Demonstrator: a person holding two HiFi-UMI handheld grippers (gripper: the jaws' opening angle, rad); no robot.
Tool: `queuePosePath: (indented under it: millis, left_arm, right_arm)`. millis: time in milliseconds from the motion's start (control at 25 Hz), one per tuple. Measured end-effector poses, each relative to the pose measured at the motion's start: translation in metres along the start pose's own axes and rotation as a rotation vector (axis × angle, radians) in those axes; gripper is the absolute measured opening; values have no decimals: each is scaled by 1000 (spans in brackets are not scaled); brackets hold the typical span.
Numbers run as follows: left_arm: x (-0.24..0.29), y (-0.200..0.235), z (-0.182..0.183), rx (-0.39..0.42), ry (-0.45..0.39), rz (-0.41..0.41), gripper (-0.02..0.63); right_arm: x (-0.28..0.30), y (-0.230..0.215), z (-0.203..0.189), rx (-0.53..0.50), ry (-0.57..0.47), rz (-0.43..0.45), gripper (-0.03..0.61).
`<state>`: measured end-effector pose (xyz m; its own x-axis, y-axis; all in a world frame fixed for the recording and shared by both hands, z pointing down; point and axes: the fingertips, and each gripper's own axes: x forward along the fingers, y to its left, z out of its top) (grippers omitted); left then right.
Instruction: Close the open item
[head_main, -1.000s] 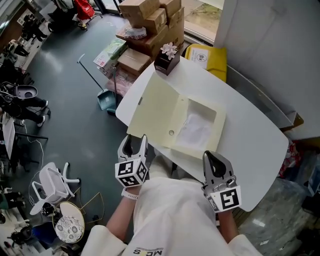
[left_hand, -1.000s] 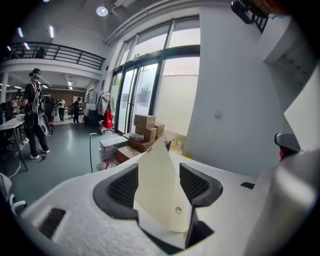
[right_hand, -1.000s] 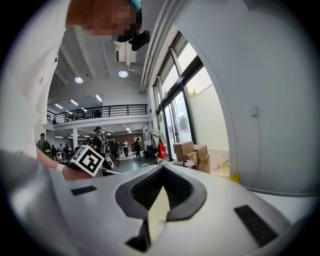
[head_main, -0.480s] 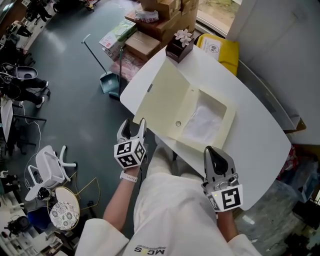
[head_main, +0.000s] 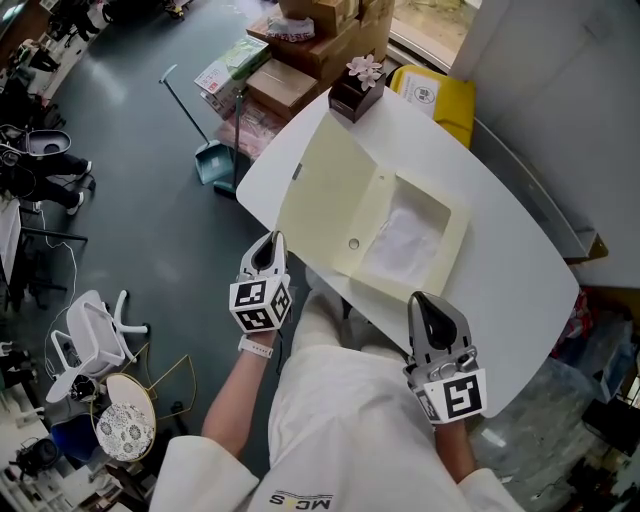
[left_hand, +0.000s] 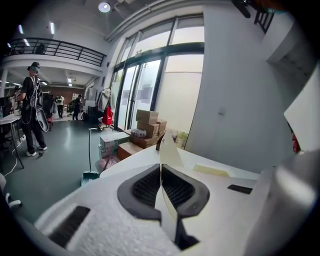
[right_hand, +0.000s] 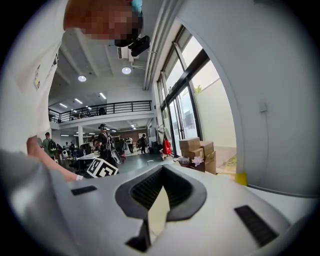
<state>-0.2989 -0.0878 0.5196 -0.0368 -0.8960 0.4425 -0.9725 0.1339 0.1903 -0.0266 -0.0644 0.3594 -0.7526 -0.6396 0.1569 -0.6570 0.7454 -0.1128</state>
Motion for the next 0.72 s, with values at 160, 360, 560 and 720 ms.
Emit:
queuePosePath:
  millis: [160, 360, 560, 720]
  left_arm:
    - [-7, -25, 9, 63, -27, -52, 26]
    - [-16, -61, 17, 215, -46, -140, 26]
    - [-25, -92, 22, 299, -52, -221, 26]
    - [-29, -121, 20, 381, -48, -294, 26]
  right_arm:
    - [-4, 2, -2, -4, -3, 0, 14]
    - [-12, 0, -1, 0, -16, -17, 14]
    - [-21, -4, -5, 2, -14, -37, 14]
    - [-28, -11, -11, 12, -14, -65, 14]
